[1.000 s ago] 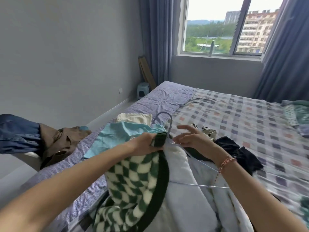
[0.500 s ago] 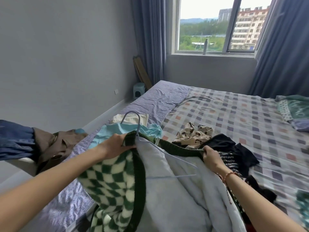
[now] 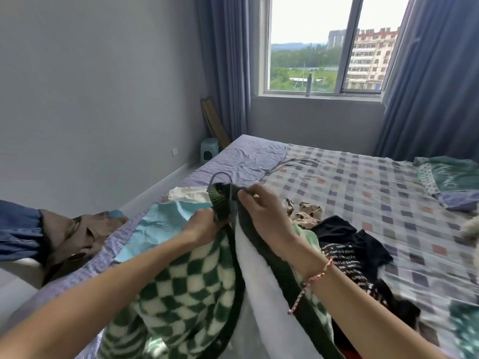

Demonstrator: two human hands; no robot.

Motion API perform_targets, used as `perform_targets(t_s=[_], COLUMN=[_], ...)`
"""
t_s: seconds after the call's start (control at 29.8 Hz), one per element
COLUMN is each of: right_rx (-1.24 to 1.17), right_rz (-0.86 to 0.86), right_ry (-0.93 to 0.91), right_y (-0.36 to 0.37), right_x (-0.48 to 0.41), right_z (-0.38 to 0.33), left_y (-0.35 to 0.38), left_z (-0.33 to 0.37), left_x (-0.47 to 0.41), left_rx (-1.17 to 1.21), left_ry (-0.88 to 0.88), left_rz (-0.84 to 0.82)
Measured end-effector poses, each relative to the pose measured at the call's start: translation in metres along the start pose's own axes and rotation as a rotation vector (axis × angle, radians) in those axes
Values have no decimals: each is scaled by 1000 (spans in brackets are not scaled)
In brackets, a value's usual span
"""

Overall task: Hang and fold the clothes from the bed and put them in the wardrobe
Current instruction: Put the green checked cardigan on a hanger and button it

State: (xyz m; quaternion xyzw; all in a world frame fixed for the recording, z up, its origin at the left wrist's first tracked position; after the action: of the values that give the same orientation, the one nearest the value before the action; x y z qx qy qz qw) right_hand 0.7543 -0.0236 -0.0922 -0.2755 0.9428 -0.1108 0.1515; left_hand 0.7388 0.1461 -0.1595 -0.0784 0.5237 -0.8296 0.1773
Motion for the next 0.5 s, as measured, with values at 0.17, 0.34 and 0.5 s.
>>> perform_targets(t_s=[0.17,0.34,0.5], right_rx=[412,770,517], right_rz=[-319,-245,-191], right_ry=[-38,24,-32], right_y=[-23,-48,-38], right_x=[0,-47,-38], right_z=[14,35,31], left_y=[-75,-110,-129], left_z=[-6,-11,-22], left_x=[4,20,31], left_rx=[193,257,81], left_ry=[164,321,254], left_rz=[187,275,209])
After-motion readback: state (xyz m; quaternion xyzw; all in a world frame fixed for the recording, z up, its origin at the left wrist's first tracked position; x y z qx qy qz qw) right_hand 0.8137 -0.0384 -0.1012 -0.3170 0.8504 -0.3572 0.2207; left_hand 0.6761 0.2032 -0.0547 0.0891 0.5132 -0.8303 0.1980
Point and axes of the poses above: each hand's wrist, its own x-axis away from the middle knuckle, its own y-axis out of the palm, z = x × y, the point moved 1 cm from there along -x, towards the middle knuckle, and after that the axes turned 1 degree about y, right-handed, at the moved point
